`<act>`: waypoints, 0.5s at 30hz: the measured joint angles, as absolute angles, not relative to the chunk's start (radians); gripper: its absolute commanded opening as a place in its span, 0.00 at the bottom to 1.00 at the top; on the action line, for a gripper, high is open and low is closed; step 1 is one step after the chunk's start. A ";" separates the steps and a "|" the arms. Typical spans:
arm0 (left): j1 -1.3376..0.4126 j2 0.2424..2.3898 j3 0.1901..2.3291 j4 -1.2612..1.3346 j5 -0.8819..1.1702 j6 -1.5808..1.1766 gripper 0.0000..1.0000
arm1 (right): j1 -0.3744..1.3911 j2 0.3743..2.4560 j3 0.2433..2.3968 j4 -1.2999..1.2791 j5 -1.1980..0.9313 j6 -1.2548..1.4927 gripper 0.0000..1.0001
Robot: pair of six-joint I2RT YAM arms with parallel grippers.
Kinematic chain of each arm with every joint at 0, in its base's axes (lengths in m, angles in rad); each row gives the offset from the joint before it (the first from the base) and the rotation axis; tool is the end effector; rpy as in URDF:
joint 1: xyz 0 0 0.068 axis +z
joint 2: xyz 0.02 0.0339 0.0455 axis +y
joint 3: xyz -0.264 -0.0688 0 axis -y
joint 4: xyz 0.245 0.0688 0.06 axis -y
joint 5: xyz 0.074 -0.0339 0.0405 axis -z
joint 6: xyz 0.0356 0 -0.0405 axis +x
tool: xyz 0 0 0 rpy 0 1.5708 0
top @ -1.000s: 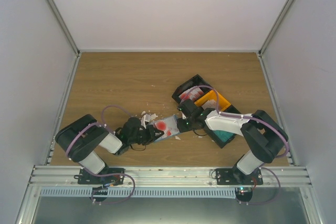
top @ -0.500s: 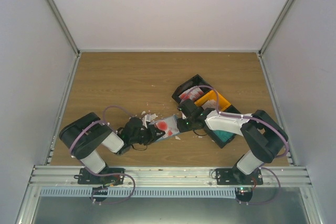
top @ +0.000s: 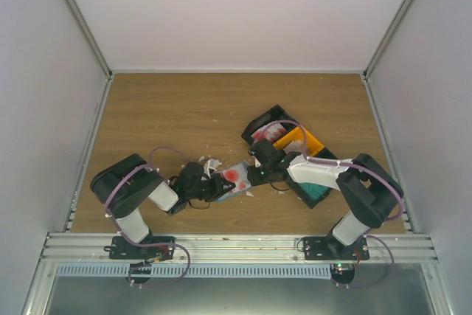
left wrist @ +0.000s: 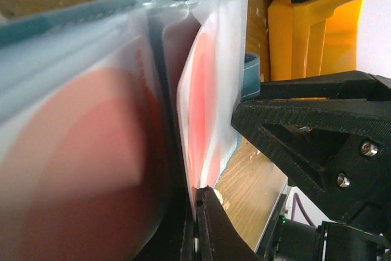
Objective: Put the credit cards into the card holder
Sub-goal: Insert the credit card into the card holder.
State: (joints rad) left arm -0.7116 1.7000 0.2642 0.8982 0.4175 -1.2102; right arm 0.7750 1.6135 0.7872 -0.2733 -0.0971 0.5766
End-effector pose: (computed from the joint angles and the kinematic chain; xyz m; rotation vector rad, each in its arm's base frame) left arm 0.1708 -0.1663 0.0860 -0.3217 2.4698 -1.4515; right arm 0.2055 0.2061 0.1402 -0.3083 2.7697 0.5241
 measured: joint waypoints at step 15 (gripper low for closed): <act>-0.670 1.742 0.286 0.915 0.509 -1.157 0.06 | 0.769 1.629 0.797 -0.265 -0.116 0.581 0.16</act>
